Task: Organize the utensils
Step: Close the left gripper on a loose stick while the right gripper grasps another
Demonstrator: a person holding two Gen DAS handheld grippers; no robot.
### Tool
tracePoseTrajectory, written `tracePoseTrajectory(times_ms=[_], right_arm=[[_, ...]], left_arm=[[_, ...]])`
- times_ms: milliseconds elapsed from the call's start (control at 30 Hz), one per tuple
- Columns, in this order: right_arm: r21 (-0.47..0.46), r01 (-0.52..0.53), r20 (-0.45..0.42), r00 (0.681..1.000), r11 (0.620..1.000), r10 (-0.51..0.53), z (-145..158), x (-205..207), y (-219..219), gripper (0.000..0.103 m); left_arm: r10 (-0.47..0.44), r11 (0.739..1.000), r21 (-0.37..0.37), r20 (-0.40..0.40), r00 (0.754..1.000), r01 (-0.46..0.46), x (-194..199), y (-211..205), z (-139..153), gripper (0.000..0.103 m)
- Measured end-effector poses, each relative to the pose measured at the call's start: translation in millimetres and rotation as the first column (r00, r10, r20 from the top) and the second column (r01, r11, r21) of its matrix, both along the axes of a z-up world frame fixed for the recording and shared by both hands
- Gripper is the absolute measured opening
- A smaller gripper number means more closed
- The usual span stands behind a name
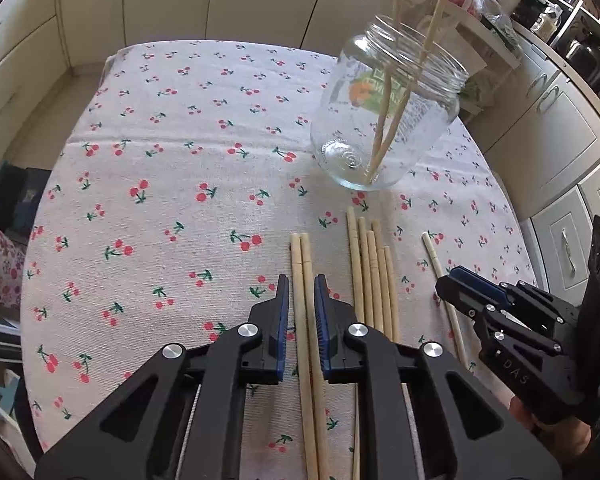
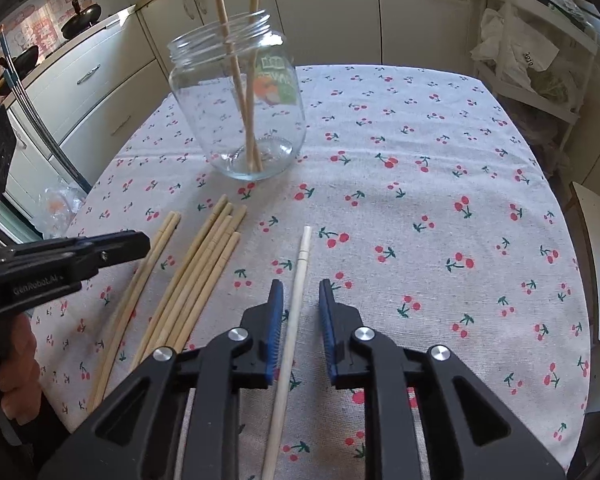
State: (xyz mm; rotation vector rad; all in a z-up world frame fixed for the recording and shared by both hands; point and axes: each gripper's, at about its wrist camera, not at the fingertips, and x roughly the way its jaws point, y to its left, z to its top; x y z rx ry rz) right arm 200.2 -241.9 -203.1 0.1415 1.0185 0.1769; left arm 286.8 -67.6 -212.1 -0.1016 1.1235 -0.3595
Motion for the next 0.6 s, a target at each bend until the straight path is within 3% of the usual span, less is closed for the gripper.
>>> tracePoseTrajectory(times_ms=[300,333,367,600], right_arm=[[-0.025,-0.010,0.005,1.000,1.000,0.010,-1,4,5,0.019],[-0.033,-0.019,0.004,1.000,0.999,0.019,-1,4,7,0.018],[-0.040,-0.030,0.000,1.000,0.999,0.030,-1,4,8,0.008],[-0.001,-0.048,-0.042,0.998,0.999,0.048,-1,8,3,0.007]], left_arm=[[-0.011,0.997,0.071,0.016,1.000,0.010,5,-6,-7,0.015],[-0.015,0.997,0.082,0.020,1.000,0.013,5,-8,-7,0.015],[-0.023,0.995,0.098,0.023,0.999,0.020,5,-10,-7,0.014],[-0.061,0.988,0.142,0.000,0.998,0.060,6,-16,-6,0.015]])
